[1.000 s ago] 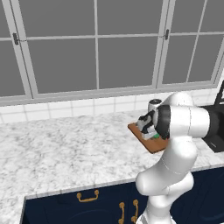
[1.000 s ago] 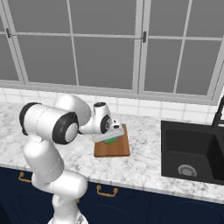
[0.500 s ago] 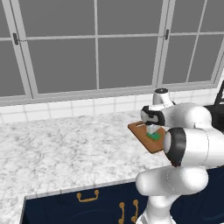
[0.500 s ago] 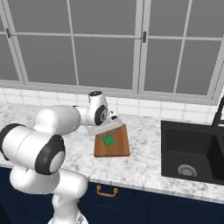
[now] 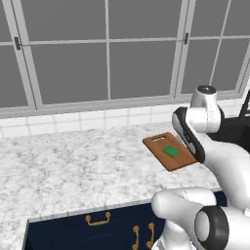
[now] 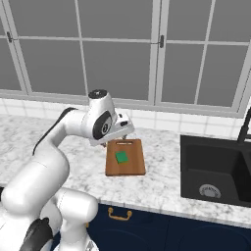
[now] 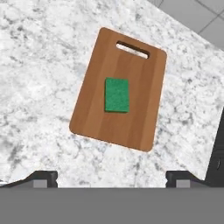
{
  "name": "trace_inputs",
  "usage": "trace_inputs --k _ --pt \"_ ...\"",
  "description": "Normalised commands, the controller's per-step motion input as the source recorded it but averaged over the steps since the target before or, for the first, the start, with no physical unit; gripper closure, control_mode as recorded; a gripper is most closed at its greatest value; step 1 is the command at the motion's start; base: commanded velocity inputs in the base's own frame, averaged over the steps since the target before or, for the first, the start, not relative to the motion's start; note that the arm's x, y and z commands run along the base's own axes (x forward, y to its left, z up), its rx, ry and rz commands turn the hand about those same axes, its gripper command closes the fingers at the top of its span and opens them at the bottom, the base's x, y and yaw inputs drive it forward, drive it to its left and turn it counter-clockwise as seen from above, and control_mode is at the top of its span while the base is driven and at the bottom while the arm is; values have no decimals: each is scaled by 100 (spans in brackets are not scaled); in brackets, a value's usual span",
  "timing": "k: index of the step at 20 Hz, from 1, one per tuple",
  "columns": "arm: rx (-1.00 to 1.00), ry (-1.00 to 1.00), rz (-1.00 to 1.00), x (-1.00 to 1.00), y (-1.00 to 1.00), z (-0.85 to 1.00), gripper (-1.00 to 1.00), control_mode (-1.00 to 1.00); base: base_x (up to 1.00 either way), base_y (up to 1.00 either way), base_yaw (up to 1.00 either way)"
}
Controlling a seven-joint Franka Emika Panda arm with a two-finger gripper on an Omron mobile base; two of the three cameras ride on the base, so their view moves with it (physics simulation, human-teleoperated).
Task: Pick up the sponge from the counter and clean the cutting board by briefly scrubbing or pressing down on the cutting board. Once finished, release the sponge.
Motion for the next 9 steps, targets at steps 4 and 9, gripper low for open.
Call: trace_inputs --k 4,9 --pt "17 -38 0 -100 0 100 -100 -100 0 0 0" --pt "17 -37 0 -74 0 100 -100 -100 0 0 0"
